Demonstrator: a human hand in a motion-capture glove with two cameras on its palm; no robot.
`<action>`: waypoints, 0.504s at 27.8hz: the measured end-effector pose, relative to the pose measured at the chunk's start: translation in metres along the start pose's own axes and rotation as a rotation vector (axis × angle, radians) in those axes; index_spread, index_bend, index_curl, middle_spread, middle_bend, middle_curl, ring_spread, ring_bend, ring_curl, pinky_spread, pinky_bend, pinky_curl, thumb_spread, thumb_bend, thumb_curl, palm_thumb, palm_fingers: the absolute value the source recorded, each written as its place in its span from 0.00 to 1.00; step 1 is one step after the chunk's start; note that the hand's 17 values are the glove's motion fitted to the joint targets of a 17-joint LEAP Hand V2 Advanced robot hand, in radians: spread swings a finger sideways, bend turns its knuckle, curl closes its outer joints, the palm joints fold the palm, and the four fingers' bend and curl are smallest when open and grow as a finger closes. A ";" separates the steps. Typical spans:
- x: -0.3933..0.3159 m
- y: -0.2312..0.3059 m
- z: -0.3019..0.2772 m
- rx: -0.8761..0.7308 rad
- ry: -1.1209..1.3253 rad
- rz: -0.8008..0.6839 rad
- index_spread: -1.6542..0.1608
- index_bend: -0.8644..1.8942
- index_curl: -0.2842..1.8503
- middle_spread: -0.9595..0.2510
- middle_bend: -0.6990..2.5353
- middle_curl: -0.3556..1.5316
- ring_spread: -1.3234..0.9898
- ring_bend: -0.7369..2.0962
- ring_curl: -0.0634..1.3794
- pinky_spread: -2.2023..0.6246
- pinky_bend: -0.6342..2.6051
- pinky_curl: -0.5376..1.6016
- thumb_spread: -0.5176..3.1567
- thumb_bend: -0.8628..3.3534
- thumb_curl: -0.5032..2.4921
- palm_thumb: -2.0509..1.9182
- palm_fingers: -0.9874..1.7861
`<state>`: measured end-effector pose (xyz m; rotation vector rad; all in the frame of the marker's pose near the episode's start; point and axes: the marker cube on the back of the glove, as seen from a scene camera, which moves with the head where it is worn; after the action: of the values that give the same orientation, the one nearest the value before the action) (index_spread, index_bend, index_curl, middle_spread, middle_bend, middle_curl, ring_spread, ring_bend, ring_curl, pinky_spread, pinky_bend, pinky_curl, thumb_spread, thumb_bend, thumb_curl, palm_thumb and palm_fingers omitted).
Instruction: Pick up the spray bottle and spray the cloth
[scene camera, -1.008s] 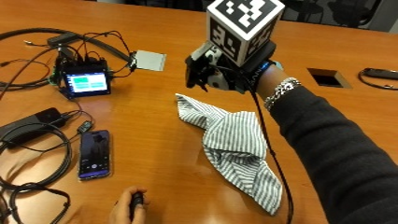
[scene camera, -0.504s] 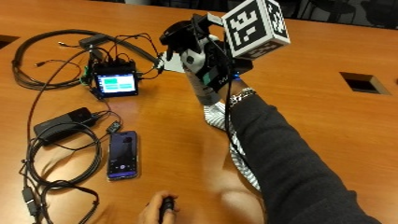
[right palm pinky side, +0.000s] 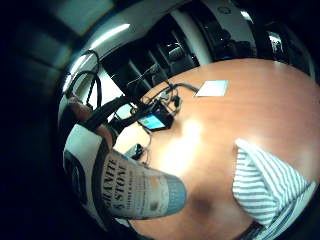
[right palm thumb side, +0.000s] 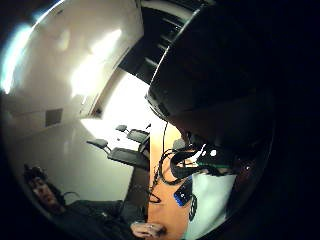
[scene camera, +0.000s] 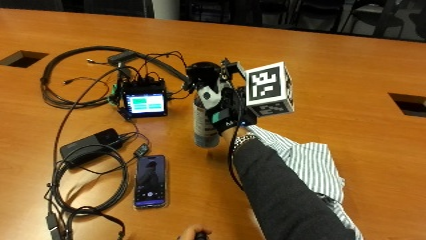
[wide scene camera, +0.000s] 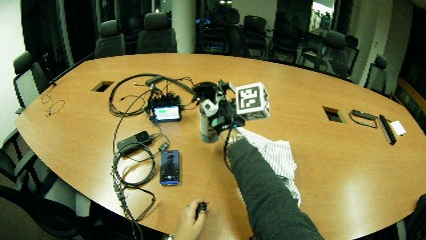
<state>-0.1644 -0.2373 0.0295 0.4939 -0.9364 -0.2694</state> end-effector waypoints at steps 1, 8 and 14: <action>0.005 0.005 0.002 -0.001 -0.007 0.014 0.76 0.38 0.38 0.62 0.33 0.45 0.50 0.48 0.34 0.69 0.35 0.43 0.39 0.20 0.39 0.72 0.82; 0.028 0.024 0.010 0.003 -0.029 0.055 0.76 0.38 0.38 0.62 0.33 0.45 0.50 0.48 0.34 0.69 0.35 0.43 0.40 0.20 0.39 0.72 0.82; 0.028 0.032 0.004 0.030 0.013 -0.013 0.76 0.38 0.38 0.62 0.33 0.45 0.50 0.48 0.34 0.69 0.35 0.43 0.40 0.20 0.39 0.72 0.82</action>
<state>-0.1510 -0.2230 0.0676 0.5286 -0.9260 -0.2637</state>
